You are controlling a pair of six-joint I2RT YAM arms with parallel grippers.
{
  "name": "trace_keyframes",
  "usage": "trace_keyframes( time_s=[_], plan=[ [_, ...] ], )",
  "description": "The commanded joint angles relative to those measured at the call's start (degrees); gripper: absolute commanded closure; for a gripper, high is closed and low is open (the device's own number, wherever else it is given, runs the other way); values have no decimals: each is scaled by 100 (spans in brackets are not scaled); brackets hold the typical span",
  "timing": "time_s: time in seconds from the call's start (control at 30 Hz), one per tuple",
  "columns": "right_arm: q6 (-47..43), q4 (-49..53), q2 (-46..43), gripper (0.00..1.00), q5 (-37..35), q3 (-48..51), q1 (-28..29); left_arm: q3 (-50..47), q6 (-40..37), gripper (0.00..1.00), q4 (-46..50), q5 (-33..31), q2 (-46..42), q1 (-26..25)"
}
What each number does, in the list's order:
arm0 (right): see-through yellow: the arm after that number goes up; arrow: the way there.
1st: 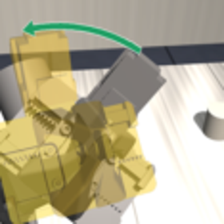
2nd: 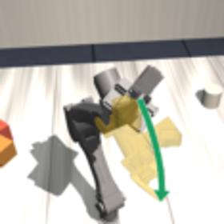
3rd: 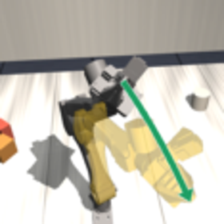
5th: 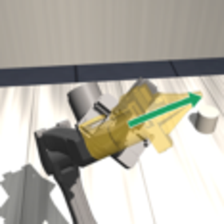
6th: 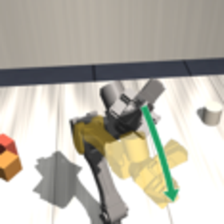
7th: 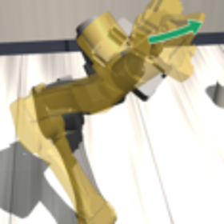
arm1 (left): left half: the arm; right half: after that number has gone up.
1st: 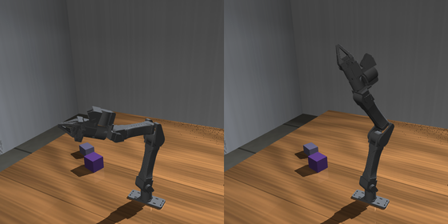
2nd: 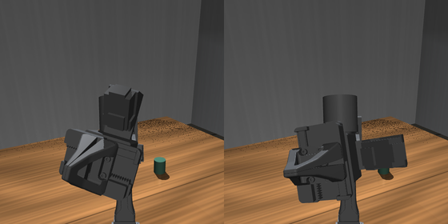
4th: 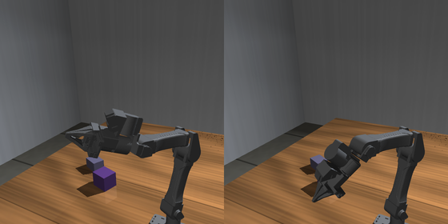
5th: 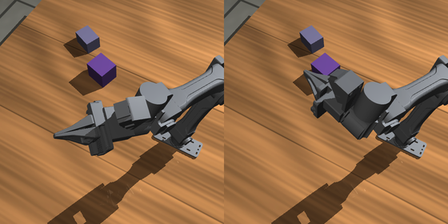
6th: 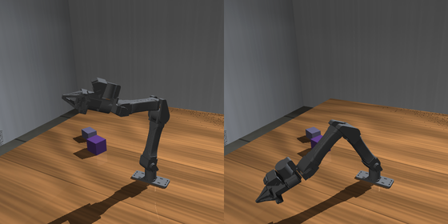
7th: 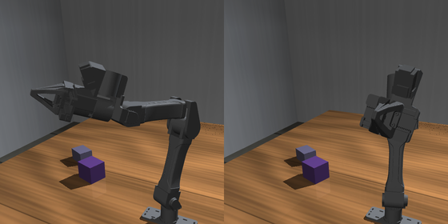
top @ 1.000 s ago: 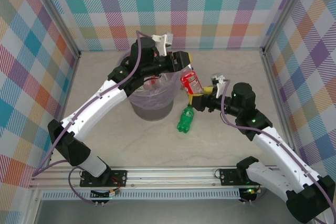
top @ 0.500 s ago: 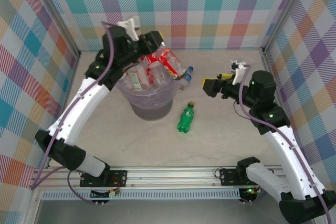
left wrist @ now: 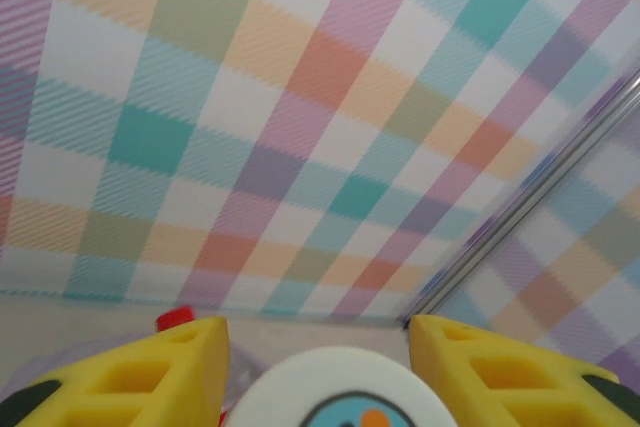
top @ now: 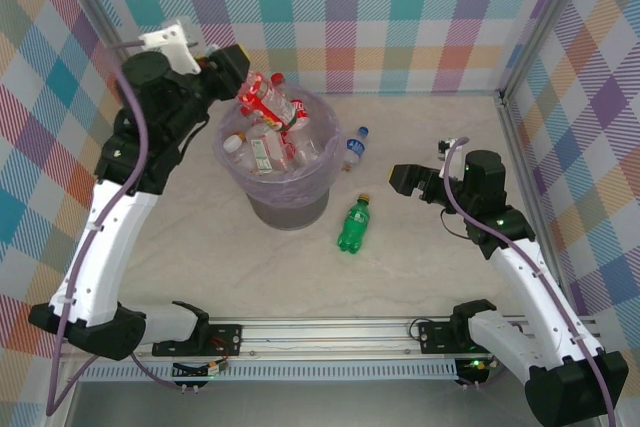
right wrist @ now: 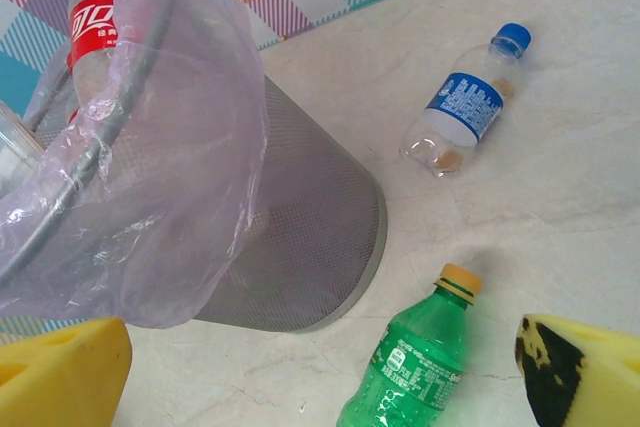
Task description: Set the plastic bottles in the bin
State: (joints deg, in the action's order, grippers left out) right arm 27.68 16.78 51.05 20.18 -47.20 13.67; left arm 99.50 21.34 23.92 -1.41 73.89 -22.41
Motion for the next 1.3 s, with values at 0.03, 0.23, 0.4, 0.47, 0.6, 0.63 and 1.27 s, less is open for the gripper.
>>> trace_keyframes(
  time_s=[0.03, 0.23, 0.4, 0.47, 0.6, 0.63, 1.27],
  plan=[
    [-83, -74, -141, 2, -20, -8, -25, -497, -714, 88, 51, -249, 144, -228],
    [-140, -5, -146, 2, -42, -17, -22, -704, -1426, 88, 236, -621, 332, -691],
    [-125, -103, -86, 3, 3, 34, -27, -933, -1806, 88, 368, -848, 431, -1004],
    [-135, -125, -48, 3, -6, 40, -22, -1114, -1757, 88, 323, -779, 454, -1050],
    [-132, -206, 61, 3, 33, 60, -23, -1450, -1553, 89, 210, -756, 469, -1115],
    [-132, -227, 109, 3, 47, 62, -23, -1560, -1440, 89, 155, -756, 456, -1116],
    [18, -630, 756, 3, 144, 70, -11, -2848, -389, 86, -310, -563, 399, -978]
  ],
)
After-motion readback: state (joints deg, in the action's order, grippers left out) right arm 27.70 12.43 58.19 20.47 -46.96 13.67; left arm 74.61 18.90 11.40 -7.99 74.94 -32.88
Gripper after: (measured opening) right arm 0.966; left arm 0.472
